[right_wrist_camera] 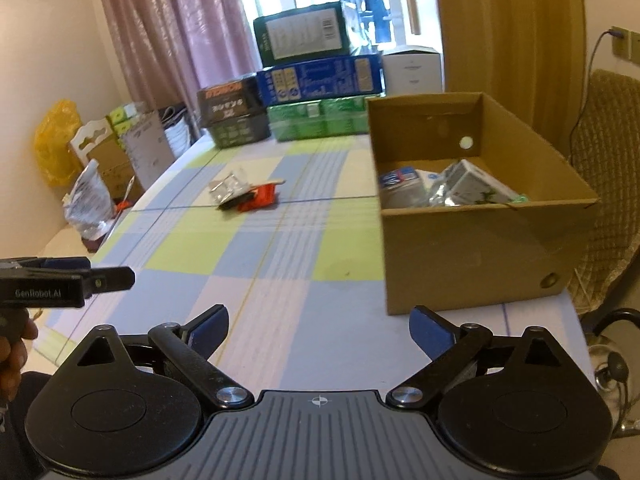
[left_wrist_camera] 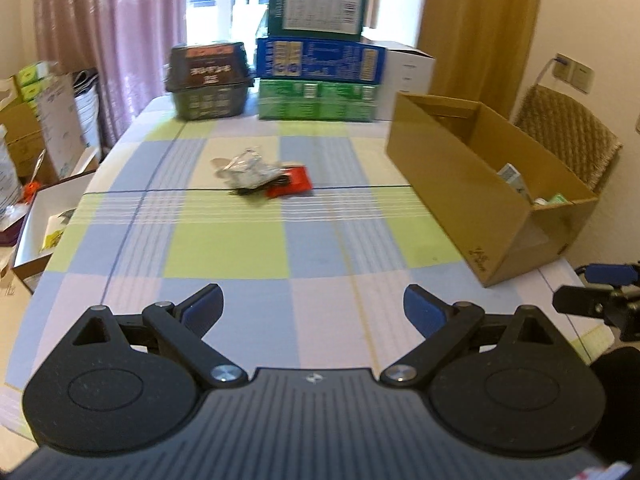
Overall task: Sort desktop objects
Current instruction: 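Withdraw both tools back over the remaining items on the table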
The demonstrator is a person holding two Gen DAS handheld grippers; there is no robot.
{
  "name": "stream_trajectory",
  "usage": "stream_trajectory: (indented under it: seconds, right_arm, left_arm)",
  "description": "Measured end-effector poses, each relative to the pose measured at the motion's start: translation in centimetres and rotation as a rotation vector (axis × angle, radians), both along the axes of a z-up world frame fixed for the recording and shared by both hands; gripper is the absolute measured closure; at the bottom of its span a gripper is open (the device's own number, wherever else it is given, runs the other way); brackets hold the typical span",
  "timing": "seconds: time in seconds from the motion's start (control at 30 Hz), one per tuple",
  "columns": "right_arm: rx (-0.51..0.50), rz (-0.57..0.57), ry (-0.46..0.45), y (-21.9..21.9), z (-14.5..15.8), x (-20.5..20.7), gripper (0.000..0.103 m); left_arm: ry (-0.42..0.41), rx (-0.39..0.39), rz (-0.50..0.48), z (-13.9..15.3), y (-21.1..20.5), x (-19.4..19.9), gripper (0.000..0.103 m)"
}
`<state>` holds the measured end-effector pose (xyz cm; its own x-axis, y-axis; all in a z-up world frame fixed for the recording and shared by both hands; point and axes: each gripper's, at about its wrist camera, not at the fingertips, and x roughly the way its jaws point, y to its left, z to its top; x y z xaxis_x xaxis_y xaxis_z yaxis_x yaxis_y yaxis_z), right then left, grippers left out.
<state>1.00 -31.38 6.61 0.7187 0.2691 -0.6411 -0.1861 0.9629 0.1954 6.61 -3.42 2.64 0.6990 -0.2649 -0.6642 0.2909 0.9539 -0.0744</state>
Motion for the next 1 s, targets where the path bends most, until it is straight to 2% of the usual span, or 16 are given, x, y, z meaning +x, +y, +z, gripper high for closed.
stream_trajectory:
  seconds: [0.2,0.47,0.7,1.0]
  right_arm:
    - [-0.010,0.028,0.000,1.7,-0.3,0.9,0.008]
    - [-0.012,0.078,-0.021,3.9,-0.4,3.1,0.008]
    - [-0.026,0.120,-0.033,6.1,-1.4,6.4,0.008]
    - [-0.048,0.160,-0.018,8.8,-3.9,13.5,0.008]
  left_arm:
    - [0.007,-0.011,0.048,-0.4,1.8,0.9,0.007]
    - [0.010,-0.009,0.065,-0.6,2.6,2.7,0.006]
    - [0.032,-0.025,0.071,-1.5,3.2,6.6,0.004]
    - [0.058,-0.025,0.089,-3.3,3.2,13.3,0.004]
